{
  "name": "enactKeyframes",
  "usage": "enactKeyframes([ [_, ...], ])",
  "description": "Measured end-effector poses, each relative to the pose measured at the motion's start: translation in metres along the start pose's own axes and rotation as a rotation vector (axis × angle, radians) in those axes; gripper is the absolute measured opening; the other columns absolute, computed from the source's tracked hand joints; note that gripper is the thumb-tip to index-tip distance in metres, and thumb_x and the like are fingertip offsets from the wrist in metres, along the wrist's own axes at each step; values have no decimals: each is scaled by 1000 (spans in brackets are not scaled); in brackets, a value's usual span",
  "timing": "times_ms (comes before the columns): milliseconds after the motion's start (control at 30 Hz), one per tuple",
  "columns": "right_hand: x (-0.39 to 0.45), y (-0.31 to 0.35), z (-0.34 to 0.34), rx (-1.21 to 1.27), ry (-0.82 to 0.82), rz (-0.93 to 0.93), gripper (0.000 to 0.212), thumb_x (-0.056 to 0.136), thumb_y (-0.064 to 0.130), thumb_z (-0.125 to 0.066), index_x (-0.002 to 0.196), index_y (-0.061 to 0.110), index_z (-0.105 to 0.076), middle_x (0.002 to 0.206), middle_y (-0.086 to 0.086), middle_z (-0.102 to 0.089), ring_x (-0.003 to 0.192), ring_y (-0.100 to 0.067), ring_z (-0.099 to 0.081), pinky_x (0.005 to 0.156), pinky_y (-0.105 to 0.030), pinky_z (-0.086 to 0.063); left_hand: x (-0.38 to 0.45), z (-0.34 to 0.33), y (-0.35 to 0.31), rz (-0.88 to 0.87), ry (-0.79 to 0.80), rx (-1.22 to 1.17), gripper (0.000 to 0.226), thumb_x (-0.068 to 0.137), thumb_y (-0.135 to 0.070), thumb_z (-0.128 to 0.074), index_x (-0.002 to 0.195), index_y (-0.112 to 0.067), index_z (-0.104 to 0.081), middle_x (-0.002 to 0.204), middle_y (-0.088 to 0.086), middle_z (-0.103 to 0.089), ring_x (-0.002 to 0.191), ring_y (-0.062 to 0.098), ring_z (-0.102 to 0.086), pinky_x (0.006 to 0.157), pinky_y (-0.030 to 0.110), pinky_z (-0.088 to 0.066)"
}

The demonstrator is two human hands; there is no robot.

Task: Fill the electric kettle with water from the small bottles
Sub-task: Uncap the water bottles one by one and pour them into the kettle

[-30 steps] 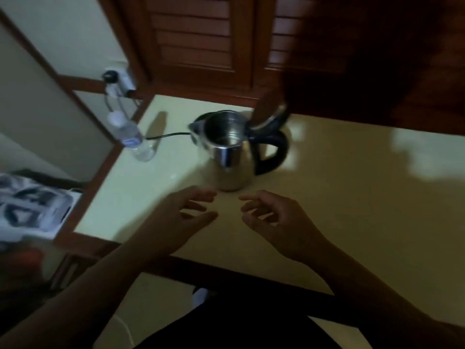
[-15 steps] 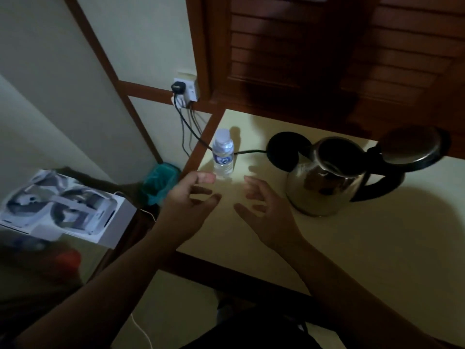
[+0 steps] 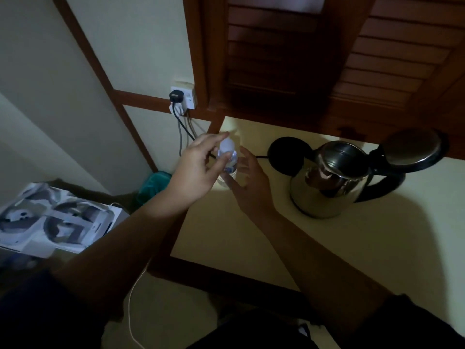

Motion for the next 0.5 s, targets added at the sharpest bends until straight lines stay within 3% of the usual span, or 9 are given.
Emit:
enactKeyframes([
  [100,-13,-13,8,-72,42,-7,60,93,48,-74,145,27,-52,130,10,-60,113,-3,-59,93,-31,-55,-4,-1,-4,-69,25,43,40,101,-26,-66,138,-12,-64,116,4,-62,104,14,-62,89,27,-53],
  [233,-37,-12,14,103,119,-23,62,91,36,-79,140,21,-46,135,9,-61,119,0,-61,94,-24,-53,-17,-10,-13,-129,177,16,39,101,-23,-65,138,-11,-64,119,3,-57,109,12,-59,81,14,-52],
  [400,-62,-7,40,119,130,-9,50,97,29,-74,139,22,-47,128,8,-66,111,-5,-67,89,-30,-58,-25,-22,-39,-230,332,-13,40,99,-22,-66,138,-13,-63,119,-1,-56,111,14,-59,86,30,-57],
  [500,-89,-11,74,89,119,1,43,97,31,-73,135,20,-55,121,7,-69,109,-11,-68,89,-41,-58,-27,-37,-63,-296,471,-22,41,97,-23,-68,137,-17,-64,116,-3,-56,105,14,-61,80,31,-57],
])
Point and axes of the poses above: each hand's wrist, its own x-axis towards the middle knuckle, its own z-axis out of the back of the hand, y = z × x, the point moved 4 cm from there along x, towards the middle knuckle
